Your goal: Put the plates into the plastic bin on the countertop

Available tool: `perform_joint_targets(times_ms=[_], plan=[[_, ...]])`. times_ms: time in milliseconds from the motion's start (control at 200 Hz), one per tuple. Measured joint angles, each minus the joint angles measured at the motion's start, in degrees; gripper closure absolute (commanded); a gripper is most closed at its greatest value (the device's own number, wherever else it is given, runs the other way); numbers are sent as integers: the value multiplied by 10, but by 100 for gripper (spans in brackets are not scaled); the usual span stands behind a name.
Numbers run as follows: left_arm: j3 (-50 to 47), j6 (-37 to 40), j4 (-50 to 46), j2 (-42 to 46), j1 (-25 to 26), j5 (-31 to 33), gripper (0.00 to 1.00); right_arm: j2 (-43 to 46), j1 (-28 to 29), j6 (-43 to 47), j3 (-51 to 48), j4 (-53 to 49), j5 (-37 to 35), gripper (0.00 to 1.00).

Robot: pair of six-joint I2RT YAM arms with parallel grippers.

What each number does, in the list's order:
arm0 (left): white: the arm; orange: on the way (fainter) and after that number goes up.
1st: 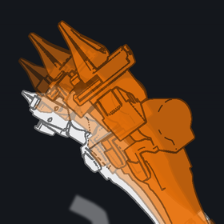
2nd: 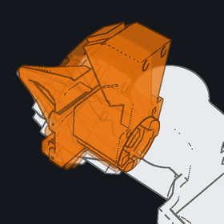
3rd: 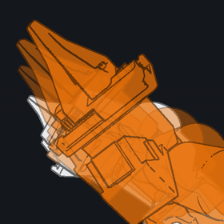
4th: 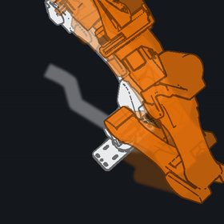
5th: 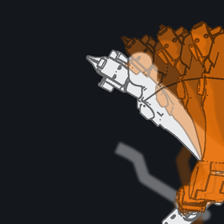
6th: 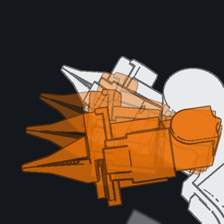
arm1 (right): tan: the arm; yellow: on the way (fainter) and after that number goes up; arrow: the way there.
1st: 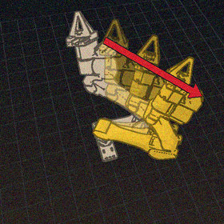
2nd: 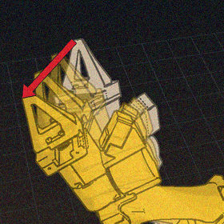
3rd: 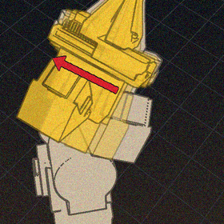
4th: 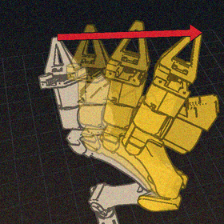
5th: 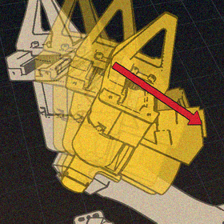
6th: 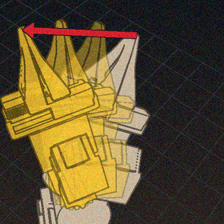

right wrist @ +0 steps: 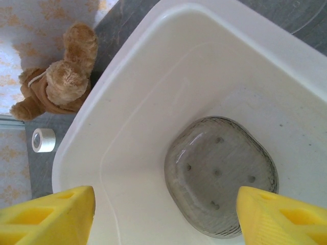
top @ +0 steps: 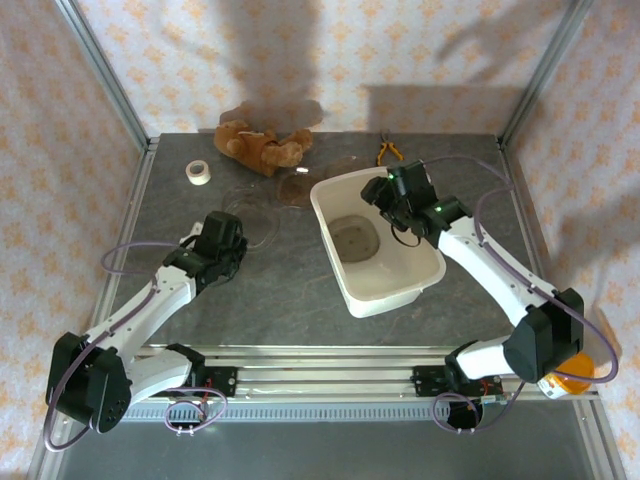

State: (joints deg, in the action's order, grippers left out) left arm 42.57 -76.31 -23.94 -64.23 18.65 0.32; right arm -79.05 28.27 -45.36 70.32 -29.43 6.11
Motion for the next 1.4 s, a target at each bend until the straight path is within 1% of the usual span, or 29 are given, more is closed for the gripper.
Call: perform_joint_targets(times_ms=[210, 390, 475, 600, 746, 921, 1046, 1251, 1401], plan=[[59, 77, -5, 0, 1, 7, 100, -22, 0, 38, 37, -2, 15, 27], [120, 164, -3, -12, 1, 12, 100, -45, 0, 97, 92, -8, 40, 27], [145, 200, 3, -24, 1, 10, 100, -58, 0, 129, 123, -21, 54, 25], [197, 260, 0, -57, 1, -13, 100, -84, 0, 190, 179, -50, 76, 25], [295, 333, -22, -113, 16, -43, 100, -114, 0, 261, 247, -89, 104, 26], [410, 405, -68, -172, 34, -99, 100, -153, 0, 335, 324, -141, 133, 31], [476, 444, -100, -211, 46, -130, 100, -169, 0, 367, 349, -164, 134, 33], [530, 486, -154, -263, 67, -161, 100, -174, 0, 391, 349, -190, 120, 42], [534, 505, -183, -275, 73, -164, 100, -174, 0, 396, 349, -195, 96, 53]])
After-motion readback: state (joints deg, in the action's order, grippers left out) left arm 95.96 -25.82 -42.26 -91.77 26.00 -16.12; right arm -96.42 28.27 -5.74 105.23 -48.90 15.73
